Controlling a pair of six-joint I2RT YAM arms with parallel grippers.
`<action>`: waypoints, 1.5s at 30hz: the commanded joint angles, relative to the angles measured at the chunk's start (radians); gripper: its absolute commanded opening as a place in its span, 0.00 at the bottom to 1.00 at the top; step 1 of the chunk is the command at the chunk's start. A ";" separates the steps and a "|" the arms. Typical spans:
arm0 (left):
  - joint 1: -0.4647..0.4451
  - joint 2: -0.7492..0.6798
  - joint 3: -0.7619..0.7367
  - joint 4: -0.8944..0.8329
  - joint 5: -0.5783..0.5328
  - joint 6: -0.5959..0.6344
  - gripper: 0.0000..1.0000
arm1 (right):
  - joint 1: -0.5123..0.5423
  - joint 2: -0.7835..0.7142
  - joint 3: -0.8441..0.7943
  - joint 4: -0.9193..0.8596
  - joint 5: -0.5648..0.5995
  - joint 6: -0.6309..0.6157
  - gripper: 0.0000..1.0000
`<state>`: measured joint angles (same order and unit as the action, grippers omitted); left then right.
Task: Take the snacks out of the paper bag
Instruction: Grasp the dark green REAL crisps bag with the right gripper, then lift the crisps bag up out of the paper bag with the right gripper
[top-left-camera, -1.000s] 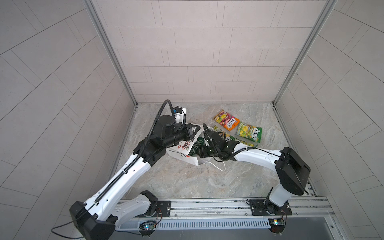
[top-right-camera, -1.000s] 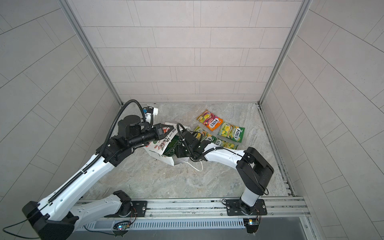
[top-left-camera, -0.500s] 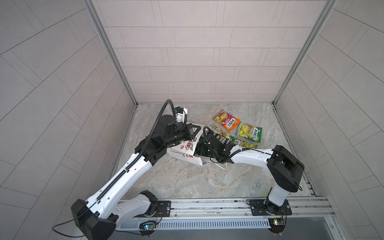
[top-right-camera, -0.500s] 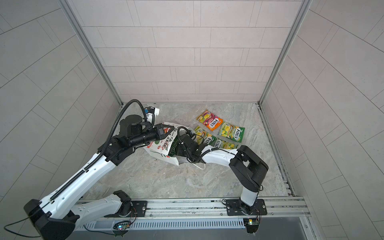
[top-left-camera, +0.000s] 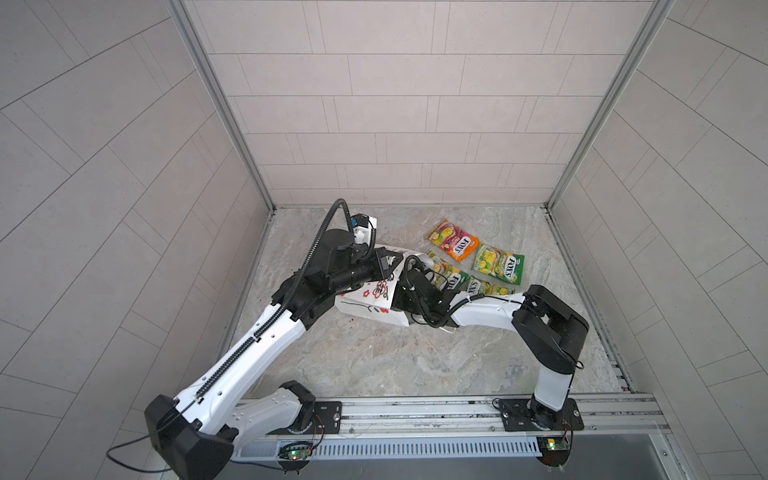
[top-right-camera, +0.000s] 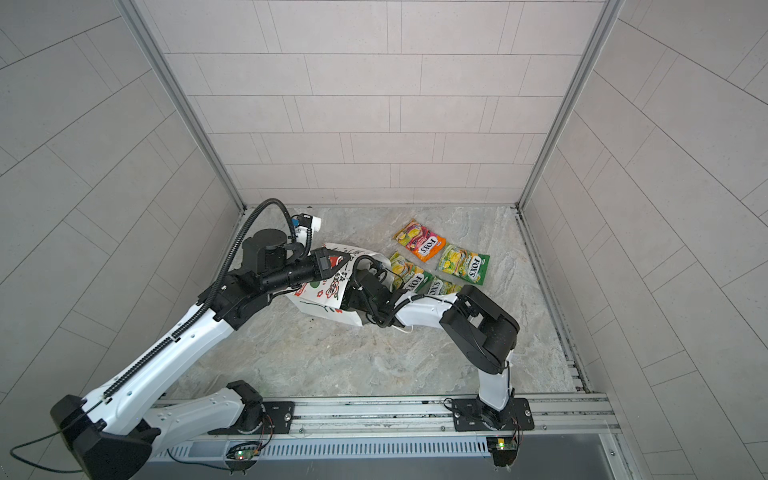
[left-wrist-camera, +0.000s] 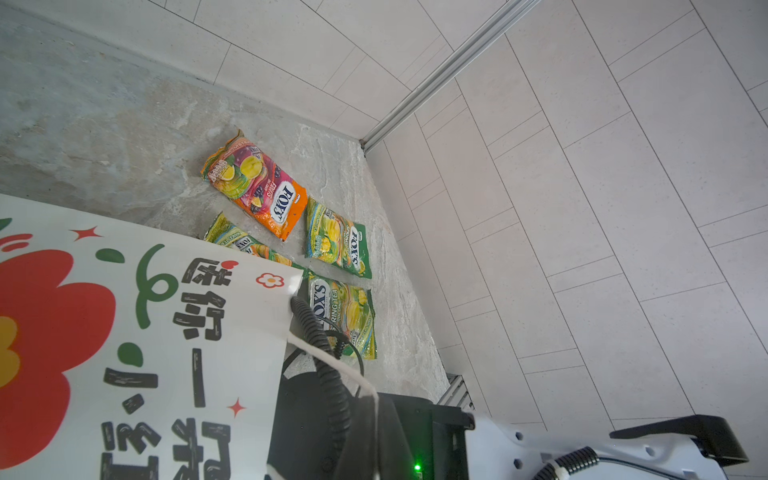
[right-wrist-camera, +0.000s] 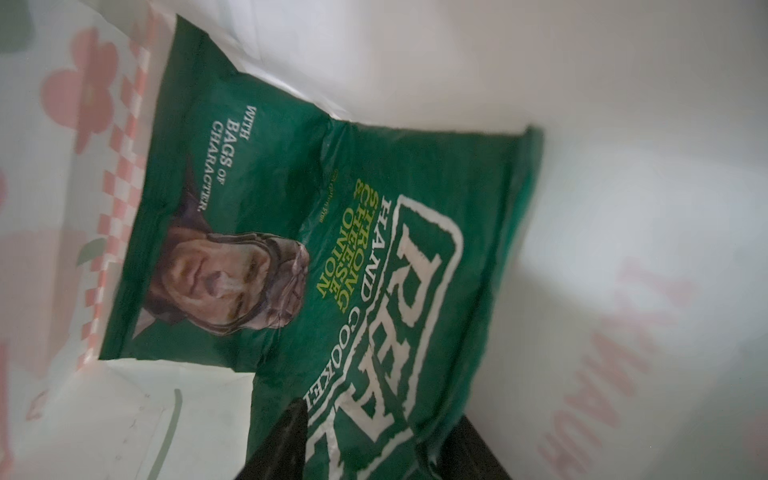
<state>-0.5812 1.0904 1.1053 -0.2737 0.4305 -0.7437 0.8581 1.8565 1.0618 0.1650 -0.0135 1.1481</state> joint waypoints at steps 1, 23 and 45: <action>-0.004 -0.004 0.026 0.018 0.021 0.012 0.00 | 0.009 0.035 0.039 0.016 0.024 0.031 0.47; -0.005 -0.067 0.029 -0.092 -0.092 0.090 0.00 | 0.007 -0.043 0.065 0.091 -0.062 -0.192 0.00; -0.004 -0.125 0.052 -0.211 -0.355 0.162 0.00 | -0.012 -0.199 0.197 -0.148 -0.187 -0.383 0.00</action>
<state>-0.5812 0.9821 1.1255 -0.4648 0.1226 -0.6060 0.8478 1.7134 1.2232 0.0605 -0.1917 0.8139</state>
